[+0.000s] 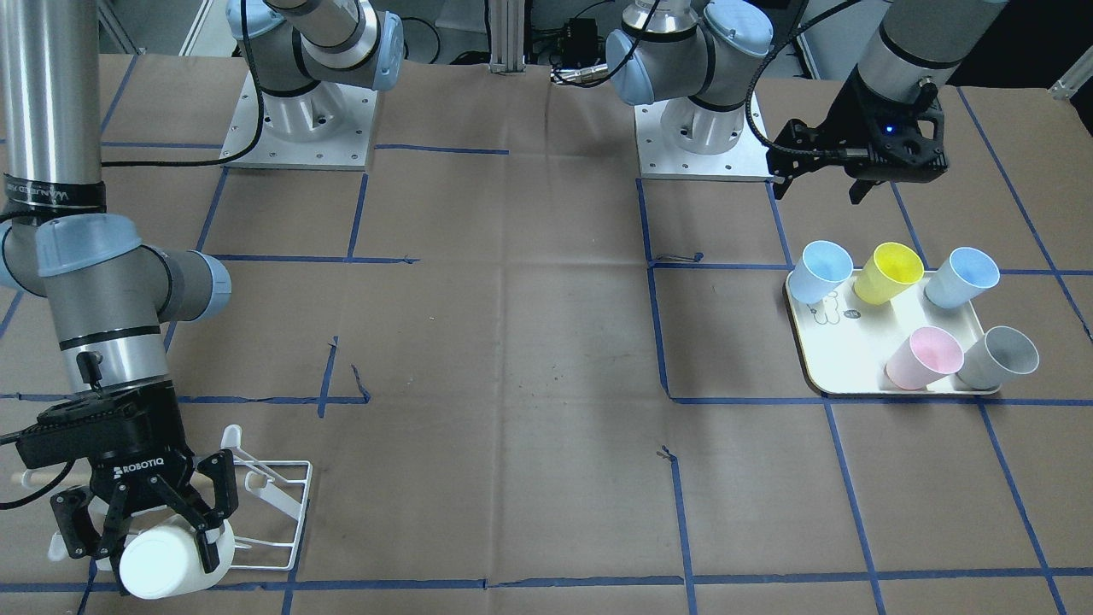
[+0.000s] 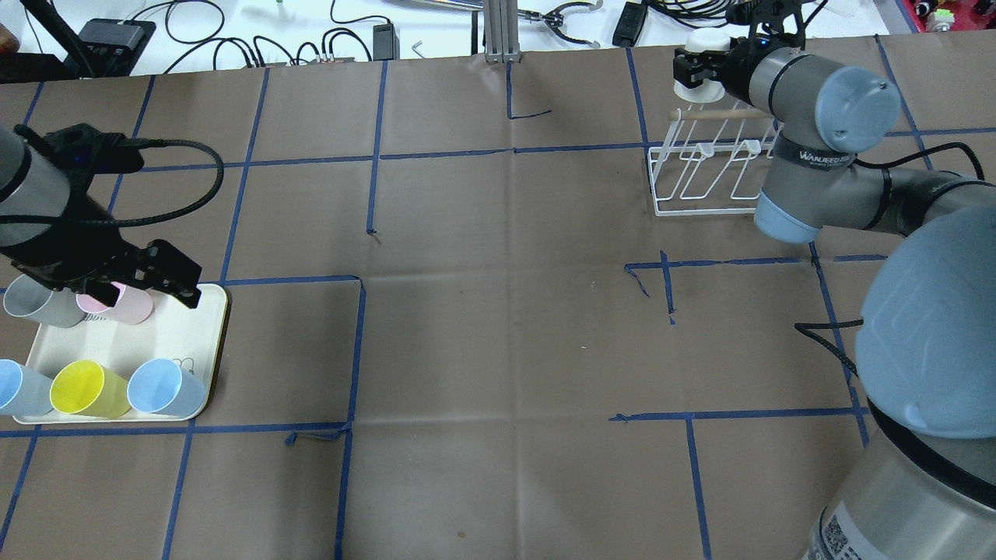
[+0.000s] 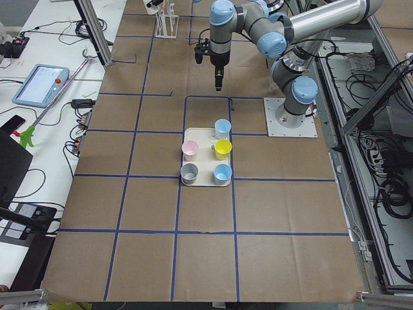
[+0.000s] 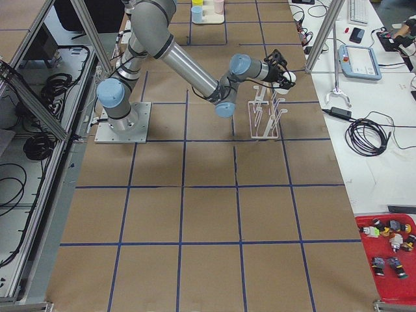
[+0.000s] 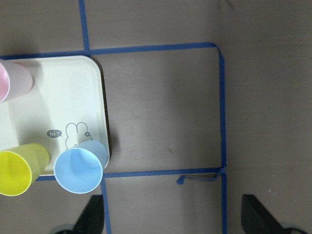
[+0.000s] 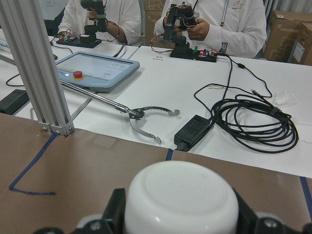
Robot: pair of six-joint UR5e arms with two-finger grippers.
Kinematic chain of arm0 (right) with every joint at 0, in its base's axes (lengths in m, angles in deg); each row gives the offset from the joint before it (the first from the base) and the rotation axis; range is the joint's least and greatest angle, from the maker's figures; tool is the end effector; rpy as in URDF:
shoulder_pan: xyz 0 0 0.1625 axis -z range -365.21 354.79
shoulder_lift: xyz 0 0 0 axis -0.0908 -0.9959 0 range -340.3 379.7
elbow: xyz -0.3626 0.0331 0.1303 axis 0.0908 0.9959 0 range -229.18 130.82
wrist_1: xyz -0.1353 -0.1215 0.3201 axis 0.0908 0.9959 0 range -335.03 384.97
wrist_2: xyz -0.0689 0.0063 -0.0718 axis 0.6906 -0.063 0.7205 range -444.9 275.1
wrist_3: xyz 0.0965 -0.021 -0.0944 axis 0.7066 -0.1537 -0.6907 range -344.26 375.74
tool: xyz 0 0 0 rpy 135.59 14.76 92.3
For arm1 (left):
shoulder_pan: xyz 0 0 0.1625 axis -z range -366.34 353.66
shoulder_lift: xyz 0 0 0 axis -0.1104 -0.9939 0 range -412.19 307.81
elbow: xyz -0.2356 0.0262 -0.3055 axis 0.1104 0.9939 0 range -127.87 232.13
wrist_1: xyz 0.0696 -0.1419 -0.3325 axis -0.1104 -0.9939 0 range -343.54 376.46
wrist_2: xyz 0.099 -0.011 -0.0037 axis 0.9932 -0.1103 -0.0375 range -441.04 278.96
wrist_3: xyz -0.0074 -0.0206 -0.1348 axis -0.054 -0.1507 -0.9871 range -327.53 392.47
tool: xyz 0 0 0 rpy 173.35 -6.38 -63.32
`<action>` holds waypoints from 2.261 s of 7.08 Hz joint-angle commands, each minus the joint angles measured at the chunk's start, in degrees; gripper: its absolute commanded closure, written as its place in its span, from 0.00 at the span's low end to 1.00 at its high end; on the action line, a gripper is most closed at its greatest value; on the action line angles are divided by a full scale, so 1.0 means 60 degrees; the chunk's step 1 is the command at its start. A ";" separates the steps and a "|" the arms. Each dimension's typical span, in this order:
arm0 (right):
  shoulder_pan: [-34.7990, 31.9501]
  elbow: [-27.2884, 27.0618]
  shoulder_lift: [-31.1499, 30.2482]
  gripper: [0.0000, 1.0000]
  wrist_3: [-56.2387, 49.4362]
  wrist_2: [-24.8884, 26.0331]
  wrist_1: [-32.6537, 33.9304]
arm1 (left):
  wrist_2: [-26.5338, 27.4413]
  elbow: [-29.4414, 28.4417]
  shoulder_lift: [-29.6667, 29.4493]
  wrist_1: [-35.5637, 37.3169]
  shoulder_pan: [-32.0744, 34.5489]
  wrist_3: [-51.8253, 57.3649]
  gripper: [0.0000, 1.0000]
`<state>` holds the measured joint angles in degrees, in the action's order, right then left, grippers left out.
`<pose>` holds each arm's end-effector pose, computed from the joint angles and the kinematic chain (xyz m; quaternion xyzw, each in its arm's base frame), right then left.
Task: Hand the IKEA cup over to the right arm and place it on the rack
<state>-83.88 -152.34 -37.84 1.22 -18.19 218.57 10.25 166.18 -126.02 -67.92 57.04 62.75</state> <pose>0.0644 -0.6318 0.2615 -0.1216 0.8536 -0.5022 0.0660 0.0298 -0.3502 0.3465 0.0321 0.9992 0.0227 0.0005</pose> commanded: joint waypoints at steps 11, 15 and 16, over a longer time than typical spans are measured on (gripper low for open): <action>-0.0263 -0.2371 -0.4159 0.00 0.8848 -0.2590 -0.0566 | -0.0010 0.4002 -0.1228 0.5739 -0.1276 0.1165 0.02; -0.1153 -0.3300 -0.5204 0.00 1.4305 -0.1865 -0.0391 | 0.0005 0.3931 -0.1376 0.5744 -0.1276 0.1165 0.39; -0.1258 -0.3314 -0.5322 0.00 1.4721 -0.0772 -0.0391 | 0.0019 0.3901 -0.1435 0.5729 -0.1291 0.1136 0.68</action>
<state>-89.99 -171.94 -68.81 84.46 -28.91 216.15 10.30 189.79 -134.23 -33.47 49.36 69.70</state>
